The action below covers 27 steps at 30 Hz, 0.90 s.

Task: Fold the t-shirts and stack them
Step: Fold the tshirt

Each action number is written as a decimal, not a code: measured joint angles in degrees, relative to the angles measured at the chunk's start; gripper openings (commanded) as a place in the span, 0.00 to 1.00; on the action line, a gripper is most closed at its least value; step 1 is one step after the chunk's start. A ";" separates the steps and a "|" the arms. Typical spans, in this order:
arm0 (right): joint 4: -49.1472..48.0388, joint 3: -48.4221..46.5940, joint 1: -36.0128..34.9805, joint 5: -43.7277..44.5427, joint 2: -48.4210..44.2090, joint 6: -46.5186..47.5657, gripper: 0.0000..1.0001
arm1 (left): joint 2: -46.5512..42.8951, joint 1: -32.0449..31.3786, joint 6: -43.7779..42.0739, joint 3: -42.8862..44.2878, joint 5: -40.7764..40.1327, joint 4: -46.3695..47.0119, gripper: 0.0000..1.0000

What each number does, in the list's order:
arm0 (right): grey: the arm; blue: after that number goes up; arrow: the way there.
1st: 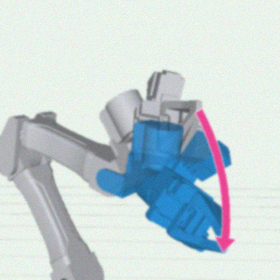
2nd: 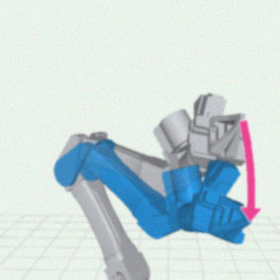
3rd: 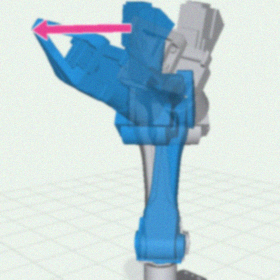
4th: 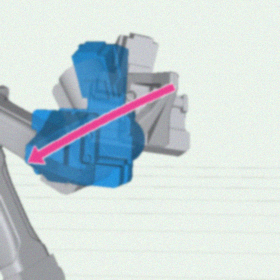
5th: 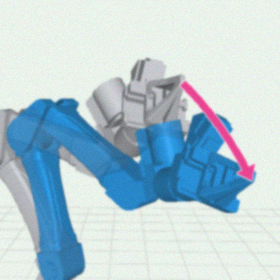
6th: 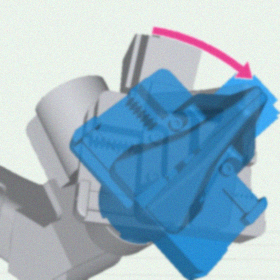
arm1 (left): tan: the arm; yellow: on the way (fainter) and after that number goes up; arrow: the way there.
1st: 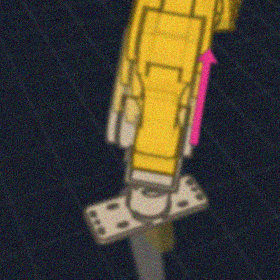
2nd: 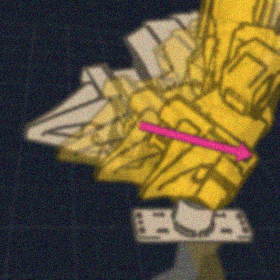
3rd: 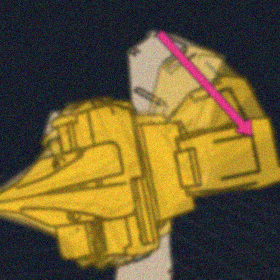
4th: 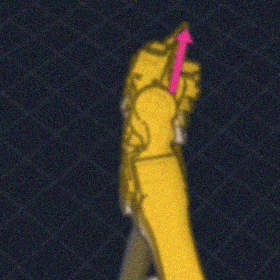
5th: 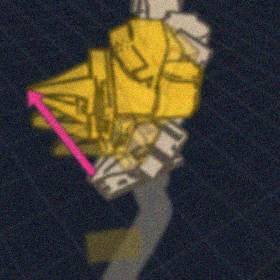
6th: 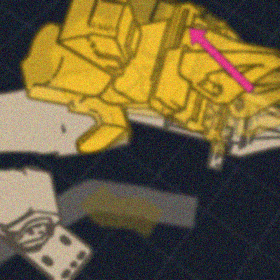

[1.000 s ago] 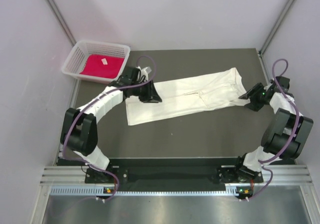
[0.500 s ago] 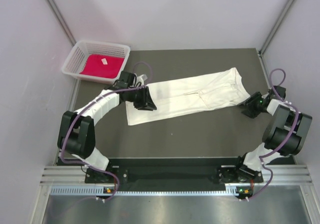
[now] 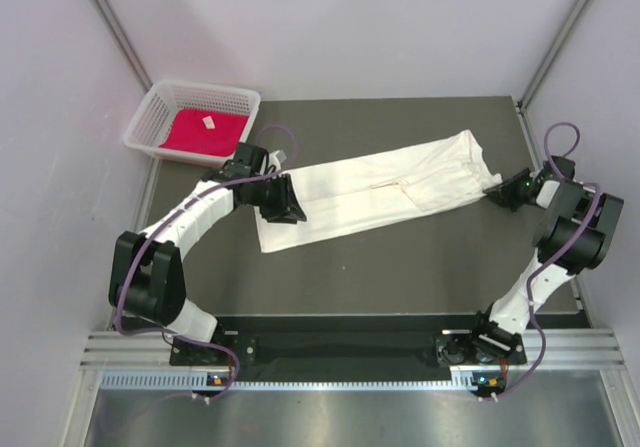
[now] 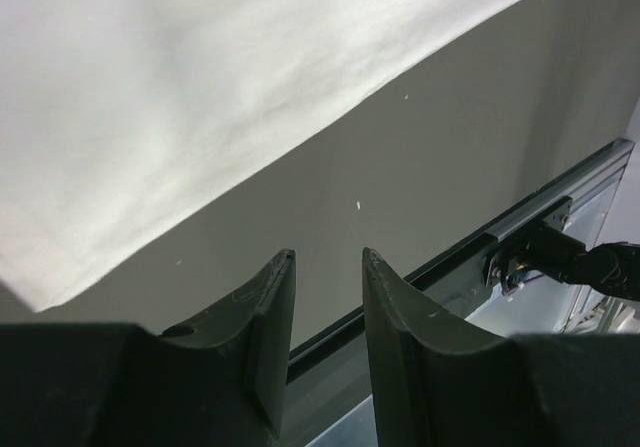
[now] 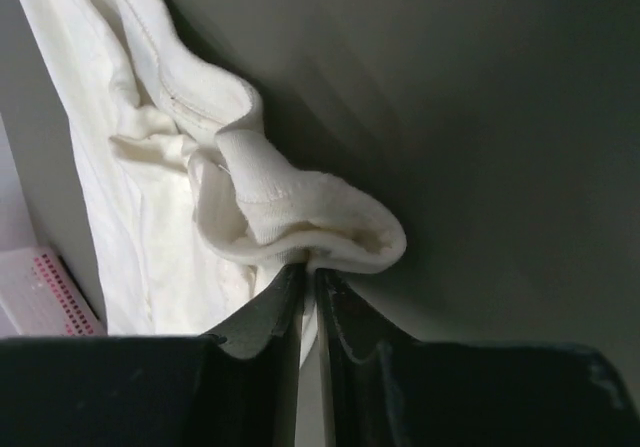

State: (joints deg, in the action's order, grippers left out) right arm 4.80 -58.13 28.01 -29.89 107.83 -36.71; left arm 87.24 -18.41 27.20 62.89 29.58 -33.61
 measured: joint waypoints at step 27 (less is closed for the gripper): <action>17.00 -49.90 -9.60 19.63 25.64 2.38 0.70 | -31.67 -8.52 17.53 -11.30 -15.67 -11.28 0.40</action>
State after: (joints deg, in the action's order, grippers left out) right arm 21.80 -108.03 18.41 -10.26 133.47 -34.33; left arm 55.57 -26.94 44.73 51.59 13.91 -44.88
